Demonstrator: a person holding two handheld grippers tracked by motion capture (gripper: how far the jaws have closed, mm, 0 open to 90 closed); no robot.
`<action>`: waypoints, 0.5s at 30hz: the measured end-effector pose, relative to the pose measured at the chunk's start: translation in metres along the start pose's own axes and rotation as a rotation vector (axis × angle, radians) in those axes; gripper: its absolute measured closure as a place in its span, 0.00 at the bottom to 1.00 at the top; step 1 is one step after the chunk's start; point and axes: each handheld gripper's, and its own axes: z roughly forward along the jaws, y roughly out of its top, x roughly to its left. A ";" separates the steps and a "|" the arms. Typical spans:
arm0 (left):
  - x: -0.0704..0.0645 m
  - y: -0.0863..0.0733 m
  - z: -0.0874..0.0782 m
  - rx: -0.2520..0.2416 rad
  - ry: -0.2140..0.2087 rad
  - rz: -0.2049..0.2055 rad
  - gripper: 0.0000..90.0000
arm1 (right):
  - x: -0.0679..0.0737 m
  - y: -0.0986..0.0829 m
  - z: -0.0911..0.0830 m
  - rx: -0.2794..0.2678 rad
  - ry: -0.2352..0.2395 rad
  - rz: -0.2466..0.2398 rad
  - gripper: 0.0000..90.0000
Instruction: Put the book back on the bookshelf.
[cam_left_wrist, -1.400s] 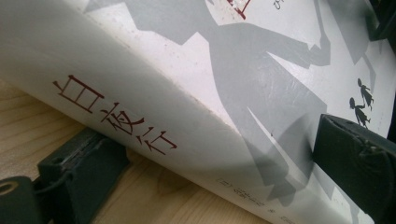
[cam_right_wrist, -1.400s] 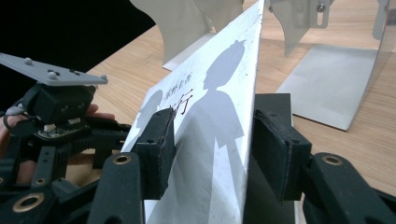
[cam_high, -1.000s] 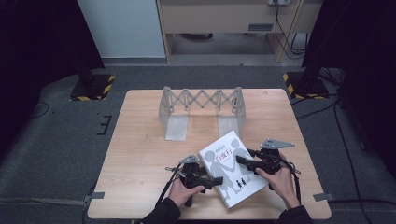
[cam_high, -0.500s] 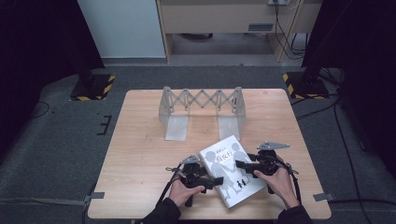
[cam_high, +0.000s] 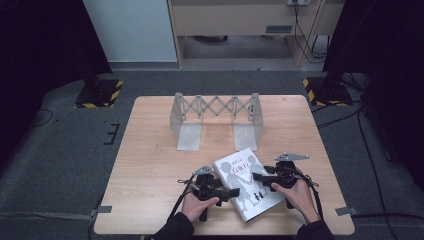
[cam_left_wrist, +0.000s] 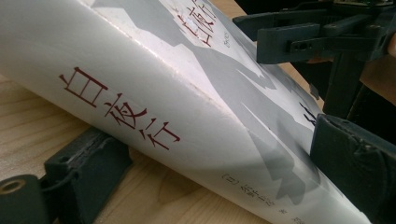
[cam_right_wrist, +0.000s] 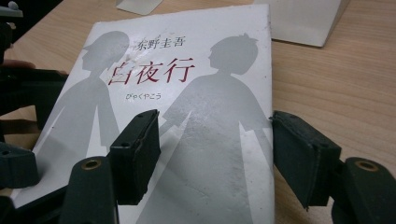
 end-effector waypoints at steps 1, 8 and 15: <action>0.000 0.000 0.000 0.000 0.000 0.000 0.05 | 0.000 0.000 0.000 0.000 0.000 0.000 0.38; 0.002 0.000 -0.001 -0.010 0.000 -0.014 0.07 | 0.000 -0.002 0.001 -0.013 0.000 0.048 0.41; 0.003 0.001 -0.002 -0.006 0.007 -0.011 0.12 | 0.000 -0.002 -0.003 -0.044 0.026 0.077 0.54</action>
